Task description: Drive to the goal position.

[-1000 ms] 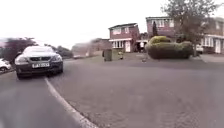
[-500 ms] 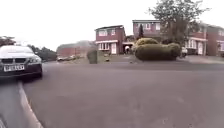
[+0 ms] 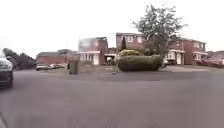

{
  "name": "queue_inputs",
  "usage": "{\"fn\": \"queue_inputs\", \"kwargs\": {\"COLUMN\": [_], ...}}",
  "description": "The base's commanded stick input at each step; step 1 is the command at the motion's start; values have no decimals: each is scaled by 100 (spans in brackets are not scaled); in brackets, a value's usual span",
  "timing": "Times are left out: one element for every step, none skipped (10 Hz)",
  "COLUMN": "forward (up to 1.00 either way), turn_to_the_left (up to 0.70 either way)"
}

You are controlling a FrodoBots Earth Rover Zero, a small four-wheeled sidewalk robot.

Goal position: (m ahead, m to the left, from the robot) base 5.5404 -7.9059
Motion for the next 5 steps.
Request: {"fn": "queue_inputs", "kwargs": {"forward": [100, 100, 100, 100, 100], "turn_to_the_left": [-40, -40, -40, -40, -40]}}
